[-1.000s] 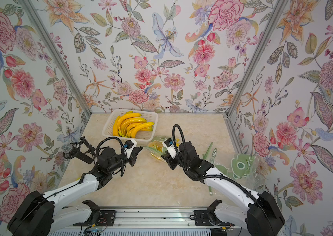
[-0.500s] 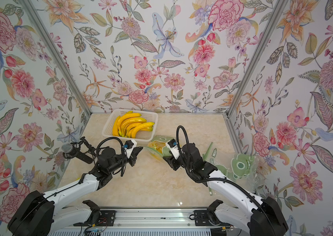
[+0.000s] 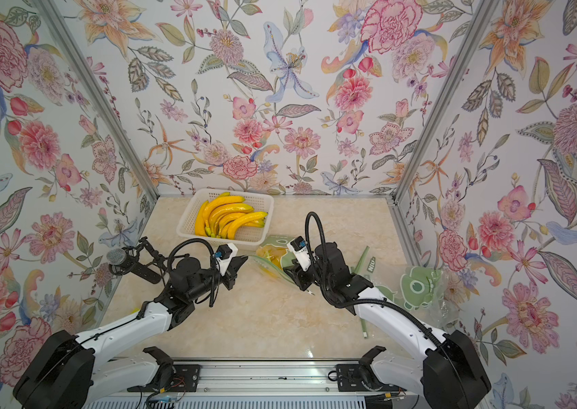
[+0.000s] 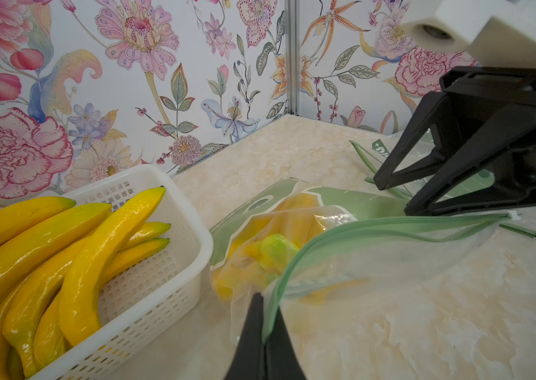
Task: Open the zip-top bag and take out the banana
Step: Open the zipper of the food storage bag at the center of the board.
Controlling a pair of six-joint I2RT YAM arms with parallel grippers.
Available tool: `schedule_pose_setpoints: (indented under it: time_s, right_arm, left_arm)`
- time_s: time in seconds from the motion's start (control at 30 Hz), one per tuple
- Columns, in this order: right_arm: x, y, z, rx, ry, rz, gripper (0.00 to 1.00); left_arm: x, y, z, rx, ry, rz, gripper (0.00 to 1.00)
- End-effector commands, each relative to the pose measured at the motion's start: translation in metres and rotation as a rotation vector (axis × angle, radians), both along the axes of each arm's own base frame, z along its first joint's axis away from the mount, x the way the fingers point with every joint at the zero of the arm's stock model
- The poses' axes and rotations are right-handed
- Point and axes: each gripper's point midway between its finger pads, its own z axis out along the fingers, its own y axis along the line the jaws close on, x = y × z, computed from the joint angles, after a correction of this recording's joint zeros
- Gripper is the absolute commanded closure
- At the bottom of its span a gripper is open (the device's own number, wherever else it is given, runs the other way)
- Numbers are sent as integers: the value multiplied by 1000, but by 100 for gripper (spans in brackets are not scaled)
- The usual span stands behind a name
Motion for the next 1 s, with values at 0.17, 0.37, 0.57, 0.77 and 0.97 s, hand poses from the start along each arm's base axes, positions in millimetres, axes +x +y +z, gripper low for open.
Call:
schedule_pose_setpoints:
  time_s: [0.17,0.37,0.57,0.77,0.97]
  right_arm:
    - [-10,-4,8,24,-17,1,56]
    - [-14,-3,16,41,-25,11,55]
    - [-20,3,-3,-1,9,26,58]
    - [-16,1,-16,-44,17,11,68]
    - [-14,-2,-21,-64,17,-5,72]
  left_arm:
    - [-3,-5,-1,5,-10,-24,97]
    - [-3,-5,-2,6,-6,-24,97]
    - [-3,-6,0,3,-11,-25,97]
    - [-3,-6,1,3,-11,-27,97]
    - [-3,-6,1,1,-7,-27,96]
